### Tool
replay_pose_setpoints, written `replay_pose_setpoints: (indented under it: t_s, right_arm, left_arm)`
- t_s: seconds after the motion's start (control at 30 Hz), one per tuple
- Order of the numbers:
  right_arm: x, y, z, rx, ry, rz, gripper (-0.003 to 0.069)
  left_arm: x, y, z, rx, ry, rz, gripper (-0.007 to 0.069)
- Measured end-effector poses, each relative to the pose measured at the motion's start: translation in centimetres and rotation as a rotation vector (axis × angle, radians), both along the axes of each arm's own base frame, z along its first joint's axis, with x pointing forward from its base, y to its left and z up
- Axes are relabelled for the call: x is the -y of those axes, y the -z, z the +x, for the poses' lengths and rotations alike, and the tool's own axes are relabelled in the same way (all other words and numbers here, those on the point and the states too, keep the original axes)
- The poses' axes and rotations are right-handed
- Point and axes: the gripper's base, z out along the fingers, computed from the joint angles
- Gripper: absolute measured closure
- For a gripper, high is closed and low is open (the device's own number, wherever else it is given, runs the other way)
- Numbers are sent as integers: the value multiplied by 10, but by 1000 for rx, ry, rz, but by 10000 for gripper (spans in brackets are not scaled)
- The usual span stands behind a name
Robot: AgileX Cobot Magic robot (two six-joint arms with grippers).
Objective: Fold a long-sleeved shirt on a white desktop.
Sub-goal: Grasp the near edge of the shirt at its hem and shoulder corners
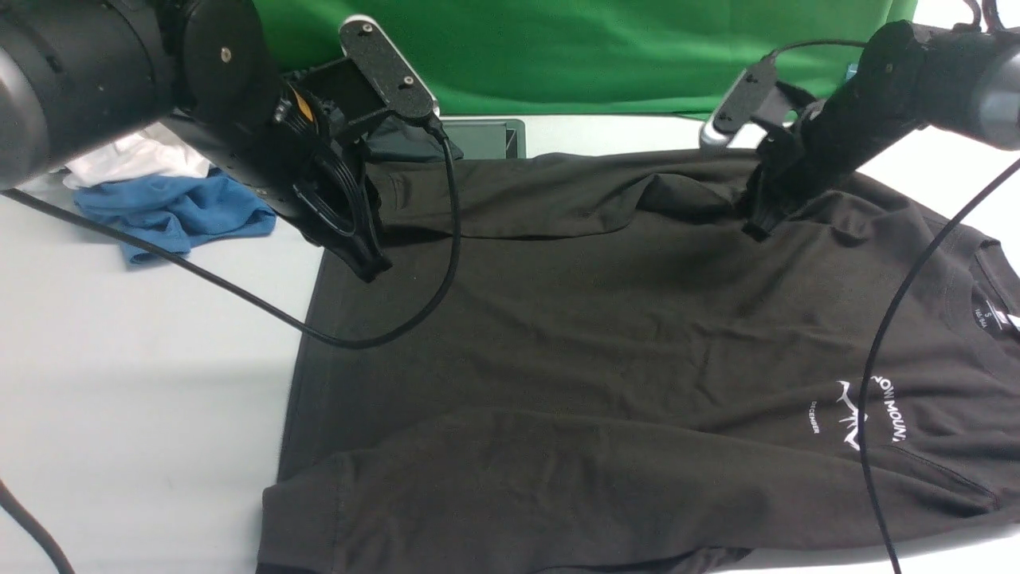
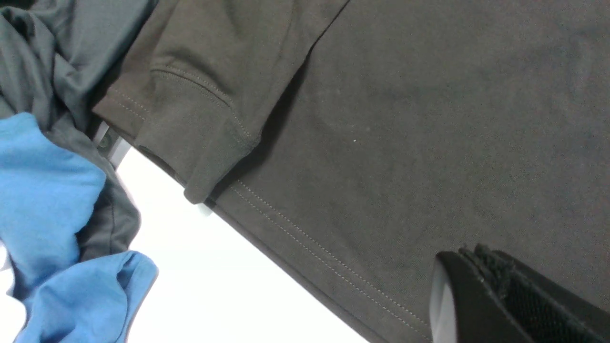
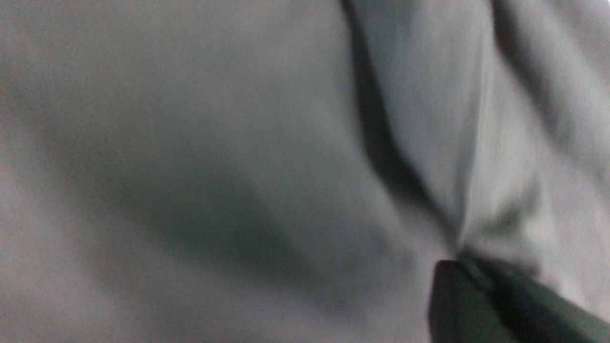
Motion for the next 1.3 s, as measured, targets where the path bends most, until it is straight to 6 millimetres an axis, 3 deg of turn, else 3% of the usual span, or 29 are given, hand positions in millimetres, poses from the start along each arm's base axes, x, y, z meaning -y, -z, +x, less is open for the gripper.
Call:
replay_pose_setpoints:
  t_s: [0.13,0.2,0.4,0.53,0.6,0.67,0.73,0.8,1.03,1.17,1.3]
  right_arm:
    - [-15,-2,1,39,-13,21,187]
    - [-21,-4,3,72,-18,22,144]
    - [-30,10,13,163,-11,19,280]
    - [-30,30,15,125,-12,11,311]
    - [-30,30,14,124,-18,9,343]
    - [-30,31,14,115,-24,6,393]
    - [-31,32,12,102,-34,3,521]
    - [-31,32,12,99,-37,1,582]
    - [-31,26,10,91,-59,-6,586]
    - [-30,10,8,126,-103,-26,586]
    - [-28,10,6,118,-146,-77,586]
  left_arm:
    - [0,0,0,0,0,0,606]
    - [0,0,0,1,0,0,606]
    - [0,0,0,3,0,-1,606]
    - [0,0,1,6,0,-2,606]
    - [0,0,1,7,0,-2,606]
    - [0,0,1,7,0,-2,606]
    - [0,0,1,7,0,-2,606]
    - [0,0,1,7,0,-2,606]
    - [0,0,1,7,0,-2,606]
    - [0,0,1,7,0,-2,606]
    - [0,0,0,3,0,-1,606]
